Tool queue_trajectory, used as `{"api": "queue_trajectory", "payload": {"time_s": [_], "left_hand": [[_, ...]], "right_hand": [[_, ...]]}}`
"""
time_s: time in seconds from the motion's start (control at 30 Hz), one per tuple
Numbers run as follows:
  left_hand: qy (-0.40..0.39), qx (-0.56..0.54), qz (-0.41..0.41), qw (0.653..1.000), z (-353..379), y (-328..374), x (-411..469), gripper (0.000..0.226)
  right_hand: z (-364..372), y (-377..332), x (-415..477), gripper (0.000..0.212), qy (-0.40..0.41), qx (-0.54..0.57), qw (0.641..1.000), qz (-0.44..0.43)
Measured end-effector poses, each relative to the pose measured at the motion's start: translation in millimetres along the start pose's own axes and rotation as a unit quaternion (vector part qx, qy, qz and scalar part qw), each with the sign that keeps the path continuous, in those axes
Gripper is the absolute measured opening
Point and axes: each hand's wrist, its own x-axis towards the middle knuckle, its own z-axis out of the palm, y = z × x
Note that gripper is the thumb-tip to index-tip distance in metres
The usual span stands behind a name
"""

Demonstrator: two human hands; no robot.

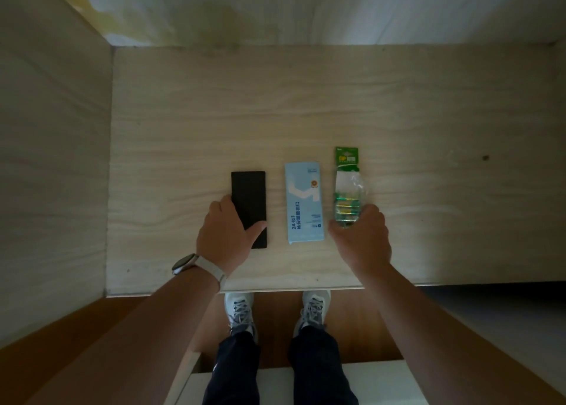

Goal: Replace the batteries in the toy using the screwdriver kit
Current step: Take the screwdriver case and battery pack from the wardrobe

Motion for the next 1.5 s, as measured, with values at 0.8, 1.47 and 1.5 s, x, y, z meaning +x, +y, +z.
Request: {"api": "queue_trajectory", "payload": {"time_s": [0.8,1.47,1.5], "left_hand": [[0.036,-0.300,0.004,0.953,29.4,-23.2,-0.2,0.041],[0.070,-0.431,-0.011,0.900,23.9,-23.4,-16.0,0.044],[0.067,-0.431,-0.011,0.900,23.8,-24.4,-16.8,0.044]], "right_hand": [[2.2,27.5,15.6,0.028,-0.038,0.149,0.985,-0.073],[26.2,-19.7,-16.7,0.024,-0.067,0.213,0.967,-0.120],[29.1,-21.8,-16.8,0.024,-0.067,0.204,0.969,-0.121]]}}
